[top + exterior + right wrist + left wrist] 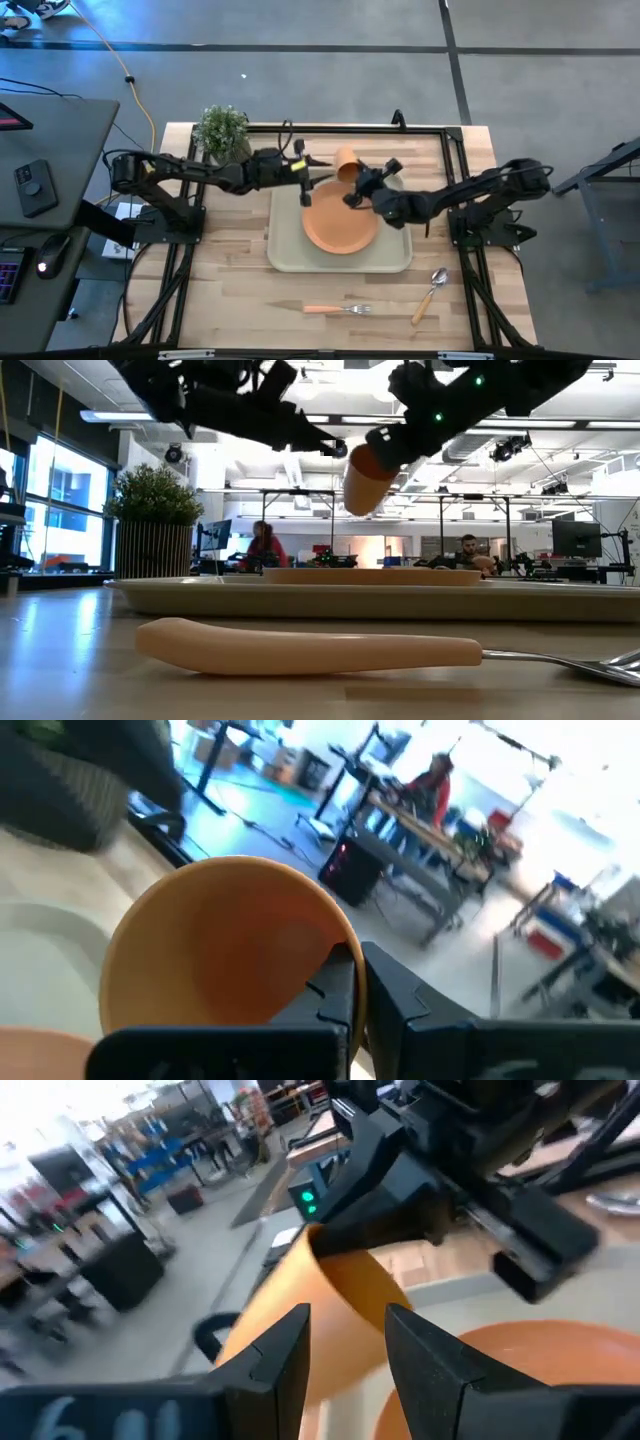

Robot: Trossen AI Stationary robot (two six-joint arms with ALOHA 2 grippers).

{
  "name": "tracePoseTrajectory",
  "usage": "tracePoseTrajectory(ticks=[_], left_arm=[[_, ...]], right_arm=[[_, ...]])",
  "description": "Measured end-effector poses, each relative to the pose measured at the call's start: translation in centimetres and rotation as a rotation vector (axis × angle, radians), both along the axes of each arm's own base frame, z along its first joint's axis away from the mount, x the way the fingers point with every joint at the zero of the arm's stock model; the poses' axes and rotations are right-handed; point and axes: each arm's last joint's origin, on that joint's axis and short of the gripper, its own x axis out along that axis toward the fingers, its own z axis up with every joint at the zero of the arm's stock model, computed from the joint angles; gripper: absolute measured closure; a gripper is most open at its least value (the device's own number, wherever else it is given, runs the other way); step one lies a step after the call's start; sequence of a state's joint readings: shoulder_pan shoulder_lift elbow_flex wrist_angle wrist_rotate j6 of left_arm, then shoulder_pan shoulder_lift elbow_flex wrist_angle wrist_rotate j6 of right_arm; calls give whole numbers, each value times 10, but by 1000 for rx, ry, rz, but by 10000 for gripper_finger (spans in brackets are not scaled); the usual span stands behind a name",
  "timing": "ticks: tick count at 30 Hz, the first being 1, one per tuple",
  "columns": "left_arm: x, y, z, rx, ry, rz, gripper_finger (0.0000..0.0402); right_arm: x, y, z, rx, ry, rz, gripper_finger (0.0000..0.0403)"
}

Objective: Pick and place plate/cup/fork/spoon on tray
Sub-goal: Put the orange cup on the light brown tray to the top left of the orange plate

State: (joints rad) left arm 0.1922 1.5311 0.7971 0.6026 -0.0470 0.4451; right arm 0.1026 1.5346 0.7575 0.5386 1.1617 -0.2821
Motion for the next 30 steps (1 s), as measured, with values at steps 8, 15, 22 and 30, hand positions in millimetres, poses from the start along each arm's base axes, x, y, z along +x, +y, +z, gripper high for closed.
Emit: tracePoseTrajectory(ticks=[8, 15, 22, 30], left_arm=[[3, -21, 5, 133, -15, 130, 280], [4, -29, 5, 139, -15, 138, 280], [7, -30, 10, 134, -35, 113, 280], [9, -32, 13, 164, -28, 131, 280]], right_arm=[[15, 16, 4, -72, 100, 42, 402], [25, 14, 13, -117, 160, 23, 403], [37, 15, 20, -131, 197, 56, 403], [38, 15, 24, -135, 208, 52, 403]])
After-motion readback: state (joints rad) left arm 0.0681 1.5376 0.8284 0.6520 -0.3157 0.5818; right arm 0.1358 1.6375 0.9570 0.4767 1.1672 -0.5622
